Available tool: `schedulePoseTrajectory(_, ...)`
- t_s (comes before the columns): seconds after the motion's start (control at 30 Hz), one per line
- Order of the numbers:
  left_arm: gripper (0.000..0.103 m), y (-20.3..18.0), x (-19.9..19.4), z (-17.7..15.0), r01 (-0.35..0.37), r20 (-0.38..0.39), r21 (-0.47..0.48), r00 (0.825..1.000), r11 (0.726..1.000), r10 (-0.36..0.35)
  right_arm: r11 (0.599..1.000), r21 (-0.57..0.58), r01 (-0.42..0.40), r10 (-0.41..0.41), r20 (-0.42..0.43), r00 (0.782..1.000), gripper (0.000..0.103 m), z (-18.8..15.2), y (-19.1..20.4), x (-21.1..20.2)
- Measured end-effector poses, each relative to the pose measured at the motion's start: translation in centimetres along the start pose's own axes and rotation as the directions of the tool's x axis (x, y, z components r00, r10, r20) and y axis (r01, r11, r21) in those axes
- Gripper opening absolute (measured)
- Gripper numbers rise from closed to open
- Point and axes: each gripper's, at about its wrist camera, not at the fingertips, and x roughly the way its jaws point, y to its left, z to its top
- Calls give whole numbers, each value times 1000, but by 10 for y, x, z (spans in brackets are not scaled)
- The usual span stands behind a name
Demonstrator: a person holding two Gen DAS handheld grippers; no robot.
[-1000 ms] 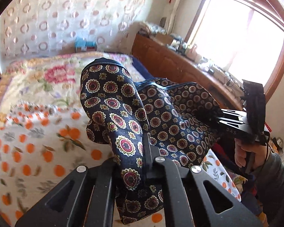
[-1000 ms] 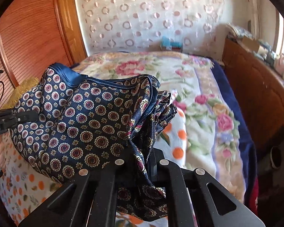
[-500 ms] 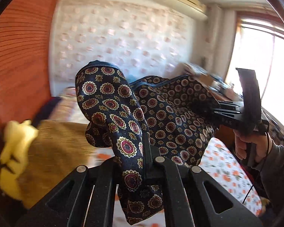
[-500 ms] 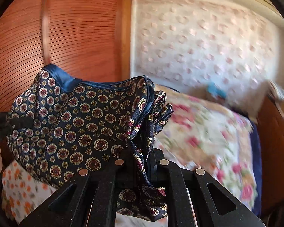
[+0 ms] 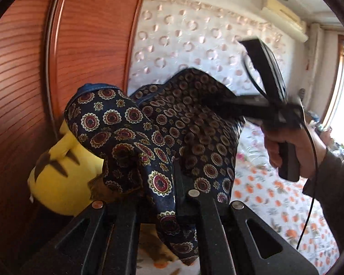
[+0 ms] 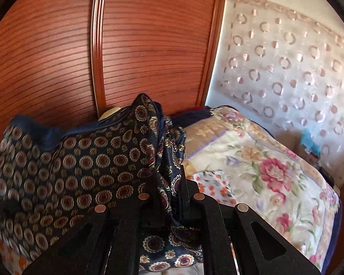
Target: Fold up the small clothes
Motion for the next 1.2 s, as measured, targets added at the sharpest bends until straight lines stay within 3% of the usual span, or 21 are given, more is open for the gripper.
schedulePoseTrajectory(0.13,9,9,15,-20,-48,-47,-24,998,999,47,997,37,73,-70,-73,995,24,-3,-6,39)
schedulePoseTrajectory(0.2,19,7,15,-24,-68,-42,-8,997,998,68,989,52,137,-133,-66,989,38,-3,-9,47)
schedulePoseTrajectory(0.27,38,6,12,-27,-66,-40,4,997,998,66,985,65,157,-155,-38,987,45,2,-7,54)
schedulePoseTrajectory(0.33,47,9,9,-28,-64,-40,6,997,998,65,987,83,138,-137,-23,990,46,-7,-8,41)
schedulePoseTrajectory(0.5,50,2,-7,-20,-72,-44,49,996,996,74,987,135,86,-90,19,996,48,-28,-7,8)
schedulePoseTrajectory(0.67,80,-14,-36,-16,-61,4,101,998,993,61,979,200,26,-39,57,998,49,-67,-6,-43)
schedulePoseTrajectory(0.83,82,-39,-66,-12,-7,37,146,999,989,1,968,250,29,-52,86,995,49,-110,-6,-114)
schedulePoseTrajectory(1.03,82,-82,-95,-11,39,61,217,997,975,-53,954,289,84,-123,118,985,50,-151,4,-195)
schedulePoseTrajectory(1.2,82,-120,-116,-16,87,68,271,992,959,-109,933,332,139,-193,136,972,61,-177,14,-244)
